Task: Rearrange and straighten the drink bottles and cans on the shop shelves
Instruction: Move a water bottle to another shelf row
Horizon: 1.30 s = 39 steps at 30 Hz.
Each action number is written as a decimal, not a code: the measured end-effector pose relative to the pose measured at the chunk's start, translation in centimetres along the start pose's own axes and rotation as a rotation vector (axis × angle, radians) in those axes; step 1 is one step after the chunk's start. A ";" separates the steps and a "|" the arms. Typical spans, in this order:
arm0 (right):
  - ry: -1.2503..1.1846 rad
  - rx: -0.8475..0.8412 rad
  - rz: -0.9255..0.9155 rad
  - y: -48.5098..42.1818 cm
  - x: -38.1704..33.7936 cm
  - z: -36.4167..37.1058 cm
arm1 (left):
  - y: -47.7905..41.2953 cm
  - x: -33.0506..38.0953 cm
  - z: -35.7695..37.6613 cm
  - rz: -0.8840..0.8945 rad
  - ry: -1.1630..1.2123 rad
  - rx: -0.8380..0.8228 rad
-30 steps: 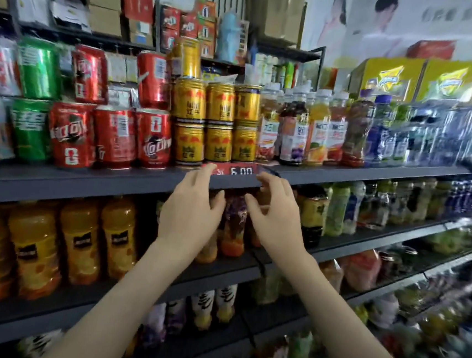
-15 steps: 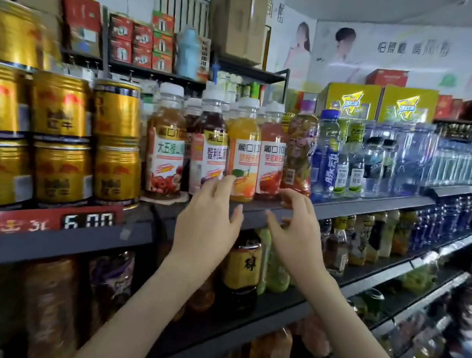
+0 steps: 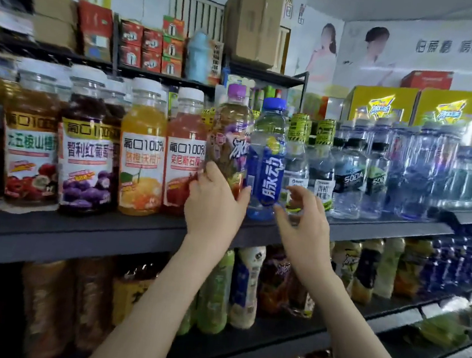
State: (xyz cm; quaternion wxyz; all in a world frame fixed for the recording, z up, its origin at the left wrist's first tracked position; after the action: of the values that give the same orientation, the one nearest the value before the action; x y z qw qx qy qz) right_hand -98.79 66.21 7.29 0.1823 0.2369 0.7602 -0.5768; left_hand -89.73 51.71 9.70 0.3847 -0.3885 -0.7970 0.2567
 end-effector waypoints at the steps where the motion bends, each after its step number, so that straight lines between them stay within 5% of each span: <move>1: -0.026 -0.019 -0.008 -0.3 0.6 -0.2 | -0.2 0.4 0.2 -0.047 -0.021 0.015; 10: -0.231 -0.143 -0.074 -0.4 3.2 -1.1 | 1.1 0.4 -0.9 -0.259 0.146 0.253; 18: -0.626 -0.258 -0.088 1.9 -1.7 -2.8 | 8.0 2.2 -5.9 -0.100 0.282 0.383; 23: -0.798 -0.393 -0.005 5.7 -2.1 -3.3 | 13.3 3.6 -5.3 0.005 0.286 0.254; 31: -0.709 -0.327 0.256 12.8 4.6 -4.2 | 19.9 3.6 3.0 0.106 0.332 0.060; 39: -0.608 -0.148 0.554 13.9 18.5 -9.1 | 21.6 7.8 16.3 0.117 0.347 -0.526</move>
State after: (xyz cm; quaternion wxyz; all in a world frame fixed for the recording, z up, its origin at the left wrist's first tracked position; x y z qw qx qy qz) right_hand -106.14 80.86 -11.44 0.5632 0.2374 0.6188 -0.4934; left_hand -96.97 68.48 -11.69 0.3857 -0.5578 -0.7349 -0.0065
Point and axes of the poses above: each hand's wrist, its own y-axis away from the middle knuckle, its own z-axis out of the palm, x = y × z, the point moved 8 cm from there along -y, towards the middle knuckle, and after that the axes turned 5 degrees about -y, right-handed, at the moved point
